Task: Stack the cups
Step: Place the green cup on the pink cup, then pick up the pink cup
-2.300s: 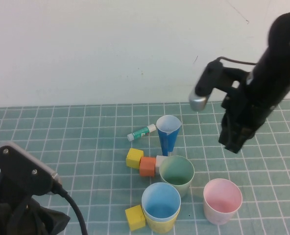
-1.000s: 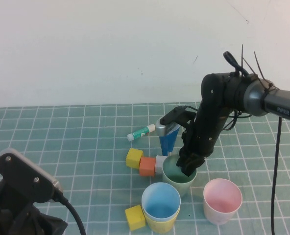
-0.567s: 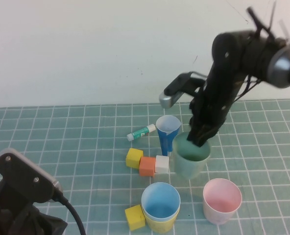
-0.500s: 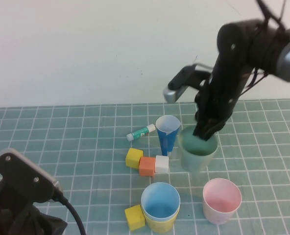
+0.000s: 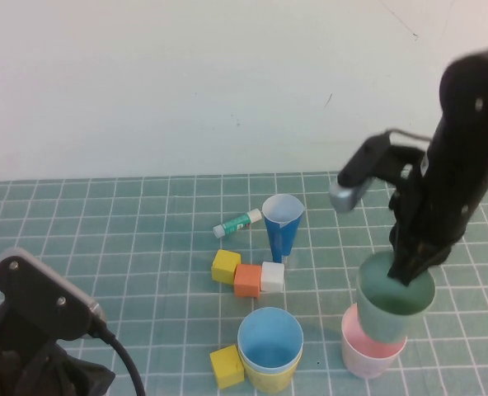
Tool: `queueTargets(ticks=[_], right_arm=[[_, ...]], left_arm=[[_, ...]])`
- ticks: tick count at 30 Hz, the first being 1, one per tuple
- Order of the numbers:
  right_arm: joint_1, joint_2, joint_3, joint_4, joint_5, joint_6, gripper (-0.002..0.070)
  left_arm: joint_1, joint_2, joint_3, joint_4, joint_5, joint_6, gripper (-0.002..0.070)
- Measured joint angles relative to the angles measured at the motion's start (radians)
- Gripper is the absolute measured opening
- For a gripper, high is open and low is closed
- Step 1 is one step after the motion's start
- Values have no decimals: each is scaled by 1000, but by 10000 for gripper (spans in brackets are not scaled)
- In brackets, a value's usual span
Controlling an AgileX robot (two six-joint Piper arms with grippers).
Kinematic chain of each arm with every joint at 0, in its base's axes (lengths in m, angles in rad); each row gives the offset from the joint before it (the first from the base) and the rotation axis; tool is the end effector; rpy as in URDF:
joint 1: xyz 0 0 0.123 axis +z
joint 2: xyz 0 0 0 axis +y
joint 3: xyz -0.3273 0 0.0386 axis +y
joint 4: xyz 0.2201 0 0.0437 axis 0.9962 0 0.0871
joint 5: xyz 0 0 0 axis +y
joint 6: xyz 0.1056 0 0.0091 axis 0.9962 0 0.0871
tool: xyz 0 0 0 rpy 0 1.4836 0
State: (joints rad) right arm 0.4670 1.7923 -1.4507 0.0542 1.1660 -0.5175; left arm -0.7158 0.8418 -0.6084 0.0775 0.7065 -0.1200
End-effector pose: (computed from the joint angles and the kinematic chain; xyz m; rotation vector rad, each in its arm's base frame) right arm 0.3078 0.1611 0.2966 -1.3895 2.6466 0.0712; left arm 0.0825 -0.0647 0.3047 0.7633 2.3194 -0.2910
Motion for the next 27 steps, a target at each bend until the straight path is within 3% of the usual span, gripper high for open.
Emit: queueTargets(ticks=[7,16,18,24,27], right_arm=[[0,31,110,-2,-170,46,16],[0,71,115,-6,-205,81,27],[0,75,117,-6,-201,98,62],[-8,84,117,-14,-201,157,300],[-8,105,117,-20,-201,165,349]], left_arm=[[0,0,0,0,-1,0,-1],[0,0,0,0,-1,-12,-1],[0,0,0,0,-1,-18,-1],[0,0,0,0,-1,-21,-1],[0,0,0,0,-2,-21,-1]])
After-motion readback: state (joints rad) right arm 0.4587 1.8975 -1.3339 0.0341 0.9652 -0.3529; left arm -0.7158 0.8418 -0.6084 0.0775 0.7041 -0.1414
